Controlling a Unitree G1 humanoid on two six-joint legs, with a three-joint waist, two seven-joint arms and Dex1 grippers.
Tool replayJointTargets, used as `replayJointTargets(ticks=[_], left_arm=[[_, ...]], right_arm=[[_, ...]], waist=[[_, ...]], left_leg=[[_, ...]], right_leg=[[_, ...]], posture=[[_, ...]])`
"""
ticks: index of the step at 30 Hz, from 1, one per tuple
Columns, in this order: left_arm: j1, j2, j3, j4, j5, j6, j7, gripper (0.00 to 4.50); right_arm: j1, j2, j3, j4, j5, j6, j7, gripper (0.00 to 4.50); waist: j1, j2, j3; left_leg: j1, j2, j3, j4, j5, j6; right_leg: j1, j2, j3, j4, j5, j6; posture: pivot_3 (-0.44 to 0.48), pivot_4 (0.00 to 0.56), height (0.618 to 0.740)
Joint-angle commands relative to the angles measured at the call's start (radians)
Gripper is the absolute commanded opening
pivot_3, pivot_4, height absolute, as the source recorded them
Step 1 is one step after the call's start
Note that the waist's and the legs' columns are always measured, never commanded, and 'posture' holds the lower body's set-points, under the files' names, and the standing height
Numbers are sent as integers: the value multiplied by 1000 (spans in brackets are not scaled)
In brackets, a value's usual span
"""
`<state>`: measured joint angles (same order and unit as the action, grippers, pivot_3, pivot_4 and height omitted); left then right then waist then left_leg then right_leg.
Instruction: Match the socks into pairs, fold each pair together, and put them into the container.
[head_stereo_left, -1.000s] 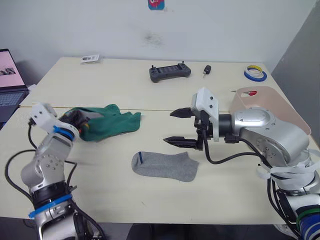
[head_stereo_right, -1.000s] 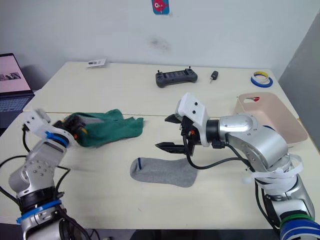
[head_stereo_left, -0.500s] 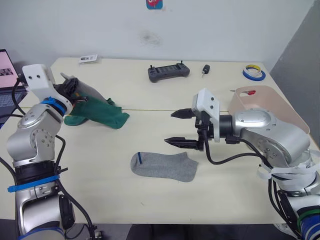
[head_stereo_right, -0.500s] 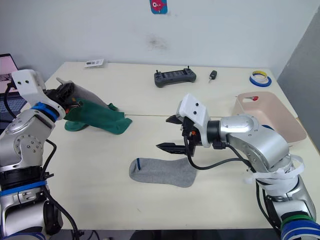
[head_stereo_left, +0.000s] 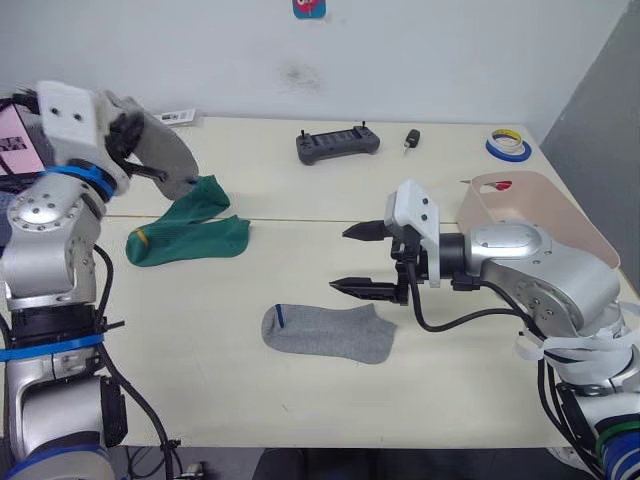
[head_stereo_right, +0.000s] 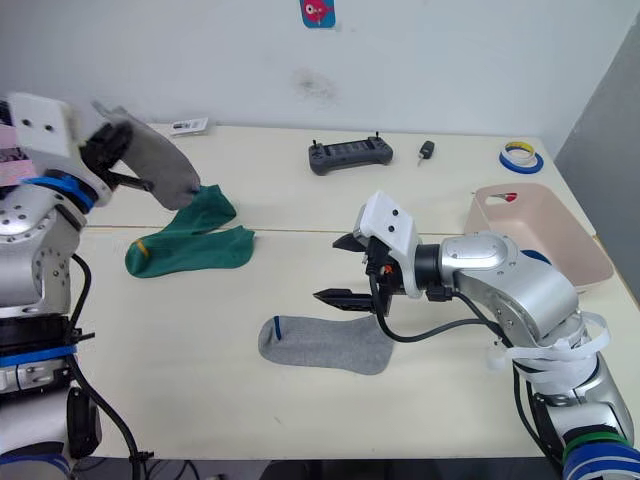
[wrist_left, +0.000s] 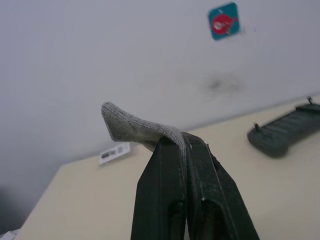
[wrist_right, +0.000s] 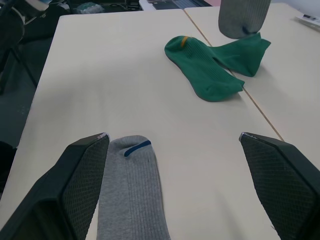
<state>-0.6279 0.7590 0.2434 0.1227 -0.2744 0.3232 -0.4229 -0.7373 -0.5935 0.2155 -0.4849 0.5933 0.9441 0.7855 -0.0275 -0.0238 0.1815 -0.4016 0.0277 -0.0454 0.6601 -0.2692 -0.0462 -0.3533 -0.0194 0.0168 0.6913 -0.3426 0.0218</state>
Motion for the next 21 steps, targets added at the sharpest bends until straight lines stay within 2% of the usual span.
replayJointTargets(ticks=[1,6,11,15,21], left_arm=[[40,-4,-42,-96,37,-43,-36,19],[141,-106,-144,-197,59,-23,-45,19],[155,-217,-247,-215,95,14,-30,19],[117,-329,-357,-139,151,-4,-31,19],[89,-412,-440,-58,212,-35,-54,19]], right_arm=[[8,-8,-32,-35,10,-13,1,4500],[54,-44,-57,-52,12,-4,-6,4500],[90,-81,-78,-65,12,11,-12,4500],[137,-134,-97,-73,-2,10,-13,4500],[172,-163,-119,-95,5,21,-34,4500]], waist=[[0,0,0],[4,0,0],[5,0,0],[7,0,0],[1,0,0]], left_leg=[[0,0,0,0,0,0],[0,0,0,0,-2,3],[-1,0,-1,0,-2,3],[-1,-1,0,1,-2,4],[-1,0,0,1,-2,4]], right_leg=[[0,0,0,0,0,0],[1,0,0,-1,0,0],[1,0,-1,-1,0,0],[1,0,0,-1,0,0],[1,1,0,-1,0,0]], posture=[[0,150,740],[0,150,740],[0,150,740],[0,150,740],[0,150,740]])
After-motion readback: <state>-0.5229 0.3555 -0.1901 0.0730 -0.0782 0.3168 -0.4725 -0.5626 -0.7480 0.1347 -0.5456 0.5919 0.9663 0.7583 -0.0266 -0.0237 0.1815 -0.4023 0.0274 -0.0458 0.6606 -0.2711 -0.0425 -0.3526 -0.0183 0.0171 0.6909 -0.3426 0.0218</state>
